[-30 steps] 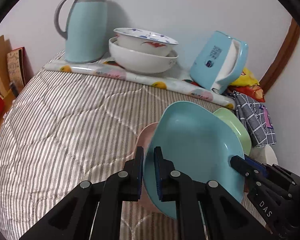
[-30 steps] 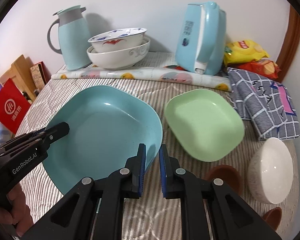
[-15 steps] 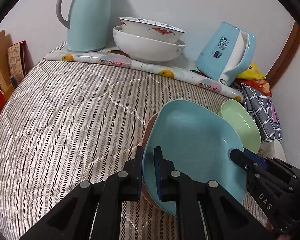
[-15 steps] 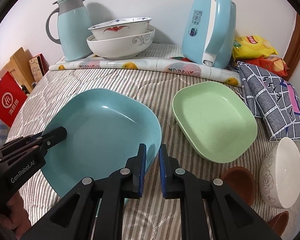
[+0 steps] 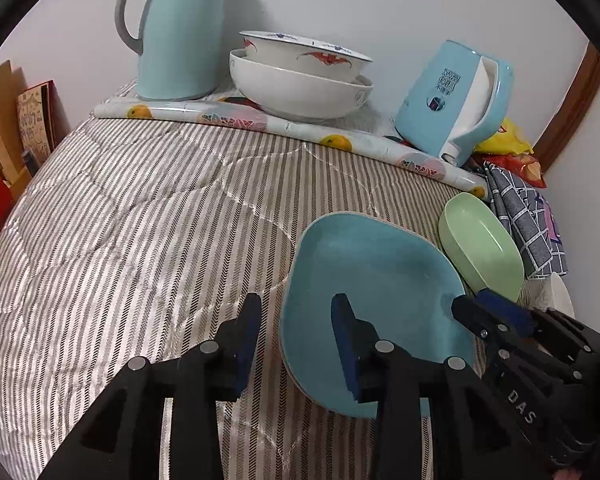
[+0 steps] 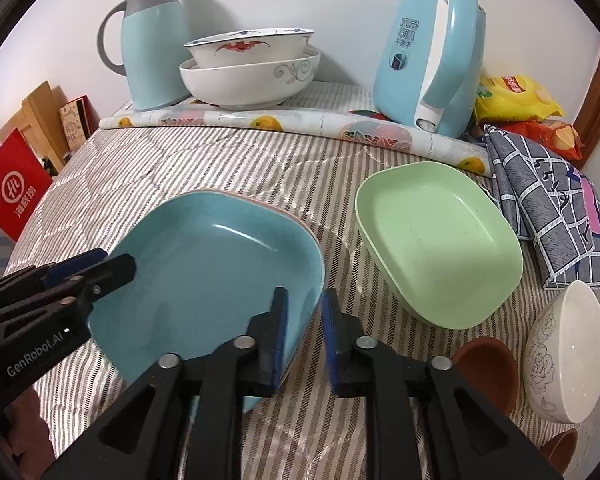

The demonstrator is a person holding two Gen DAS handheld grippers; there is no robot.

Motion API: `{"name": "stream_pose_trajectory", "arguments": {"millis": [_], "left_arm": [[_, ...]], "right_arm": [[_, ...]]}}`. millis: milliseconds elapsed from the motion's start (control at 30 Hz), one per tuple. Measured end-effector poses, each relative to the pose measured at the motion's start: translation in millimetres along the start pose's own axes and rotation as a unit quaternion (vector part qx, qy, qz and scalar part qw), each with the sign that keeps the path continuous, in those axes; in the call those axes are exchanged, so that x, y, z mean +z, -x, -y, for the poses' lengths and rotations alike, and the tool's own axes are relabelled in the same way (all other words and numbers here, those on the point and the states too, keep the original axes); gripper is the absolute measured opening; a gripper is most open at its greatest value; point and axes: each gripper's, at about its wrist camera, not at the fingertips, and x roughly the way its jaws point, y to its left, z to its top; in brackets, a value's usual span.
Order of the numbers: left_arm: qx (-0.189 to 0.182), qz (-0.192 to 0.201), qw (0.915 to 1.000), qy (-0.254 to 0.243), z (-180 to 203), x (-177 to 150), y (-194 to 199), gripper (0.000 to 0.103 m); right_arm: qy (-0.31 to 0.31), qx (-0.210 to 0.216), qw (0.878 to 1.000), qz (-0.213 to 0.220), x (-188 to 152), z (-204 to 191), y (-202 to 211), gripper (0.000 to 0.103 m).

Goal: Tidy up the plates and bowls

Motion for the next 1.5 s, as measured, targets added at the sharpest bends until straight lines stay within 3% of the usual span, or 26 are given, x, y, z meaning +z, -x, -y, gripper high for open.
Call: {"name": "stream_pose_trajectory", "arguments": {"millis": [167, 267, 333, 500, 633, 800, 933, 1267, 1500], "left_arm": [[0.005, 0.002, 0.9999, -0.009, 6, -1, 9, 0.035], [0.003, 0.008, 0.9999, -0.010, 12, -1, 17, 0.036], [0.001, 0.012, 0.9998, -0.013, 17, -1, 22, 0.044], [0.002, 0.029, 0.9994, -0.021, 35, 0, 35, 0.050], [0.002, 0.039, 0.9990, -0.021, 53, 2, 40, 0.050], [-0.004, 0.031, 0.9990, -0.030, 77, 4, 37, 0.050], [-0.001, 0.017, 0.9993, -0.034, 94, 10, 32, 0.050], [0.007, 0.016, 0.9982, -0.058, 124, 35, 15, 0.050], [0.003, 0.007, 0.9983, -0.058, 131, 47, -13, 0.050]], "right_arm": [[-0.007, 0.000, 1.000, 0.014, -1, 4, 18, 0.037], [-0.017, -0.002, 1.000, 0.025, -3, 13, 32, 0.048], [-0.022, -0.005, 0.999, 0.030, -5, 20, 40, 0.052], [-0.049, -0.021, 0.997, 0.046, -9, 50, 62, 0.053], [-0.072, -0.029, 0.996, 0.054, -13, 78, 74, 0.061], [-0.096, -0.040, 0.993, 0.055, -17, 109, 83, 0.062], [-0.115, -0.026, 0.992, 0.038, -18, 135, 82, 0.062], [-0.118, -0.043, 0.991, 0.043, -3, 166, 68, 0.062], [-0.123, -0.023, 0.992, 0.029, 13, 173, 42, 0.044]]}}
